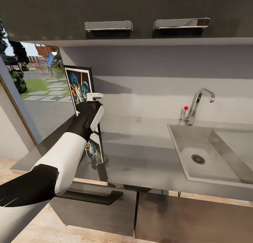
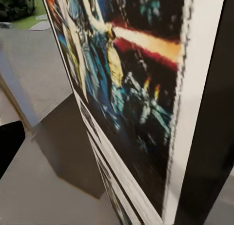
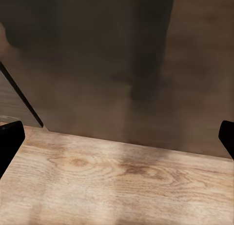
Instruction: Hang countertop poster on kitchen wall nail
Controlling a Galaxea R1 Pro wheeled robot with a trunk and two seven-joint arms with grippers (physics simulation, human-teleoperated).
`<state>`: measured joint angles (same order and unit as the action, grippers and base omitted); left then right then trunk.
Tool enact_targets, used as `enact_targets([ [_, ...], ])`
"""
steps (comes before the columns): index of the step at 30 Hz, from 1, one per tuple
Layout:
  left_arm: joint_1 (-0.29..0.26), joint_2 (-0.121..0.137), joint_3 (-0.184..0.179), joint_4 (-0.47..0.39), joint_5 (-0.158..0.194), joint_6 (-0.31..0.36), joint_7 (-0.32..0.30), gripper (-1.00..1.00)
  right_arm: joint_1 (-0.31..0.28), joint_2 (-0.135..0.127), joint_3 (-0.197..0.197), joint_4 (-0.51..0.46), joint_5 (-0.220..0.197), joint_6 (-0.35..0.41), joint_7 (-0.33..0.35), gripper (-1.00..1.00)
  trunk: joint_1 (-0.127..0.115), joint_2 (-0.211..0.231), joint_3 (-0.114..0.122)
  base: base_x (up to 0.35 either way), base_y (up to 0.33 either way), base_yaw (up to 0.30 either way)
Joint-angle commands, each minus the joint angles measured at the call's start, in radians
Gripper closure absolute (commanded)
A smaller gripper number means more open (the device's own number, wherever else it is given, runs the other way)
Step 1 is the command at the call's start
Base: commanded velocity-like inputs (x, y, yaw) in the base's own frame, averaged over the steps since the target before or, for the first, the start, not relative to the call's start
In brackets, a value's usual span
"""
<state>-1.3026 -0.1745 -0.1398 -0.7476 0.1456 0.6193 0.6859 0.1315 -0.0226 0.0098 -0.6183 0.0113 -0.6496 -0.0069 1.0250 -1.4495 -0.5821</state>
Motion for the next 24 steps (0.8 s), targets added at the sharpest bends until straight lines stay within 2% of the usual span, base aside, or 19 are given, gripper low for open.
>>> enact_targets([
  [1,-0.001,0.000,-0.003,0.000,0.010,0.002,0.011,-1.00,0.000,0.000,0.001,-0.001,0.001,-0.001,-0.001,-1.00,0.000,0.000,-0.001,0.000,0.000,0.000],
  [5,-0.001,0.000,-0.003,0.000,0.010,0.002,0.021,-1.00,0.000,0.000,0.001,-0.001,0.001,-0.001,-0.001,-1.00,0.000,0.000,-0.001,0.000,0.000,0.000],
  [6,-0.001,0.000,-0.003,0.000,0.010,0.002,0.022,1.00,0.000,0.000,0.001,-0.001,0.001,-0.001,-0.001,-1.00,0.000,0.000,-0.001,0.000,0.000,0.000],
  [20,0.000,0.000,0.002,-0.009,0.011,0.000,0.024,1.00,0.000,0.000,0.001,-0.001,0.001,-0.001,-0.001,-1.00,0.000,0.000,-0.001,0.000,0.000,0.000],
  [24,0.000,0.000,0.003,-0.047,0.010,0.000,0.024,1.00,0.000,0.000,0.001,-0.001,0.001,-0.001,-0.001,-1.00,0.000,0.000,-0.001,-0.033,0.000,0.000],
])
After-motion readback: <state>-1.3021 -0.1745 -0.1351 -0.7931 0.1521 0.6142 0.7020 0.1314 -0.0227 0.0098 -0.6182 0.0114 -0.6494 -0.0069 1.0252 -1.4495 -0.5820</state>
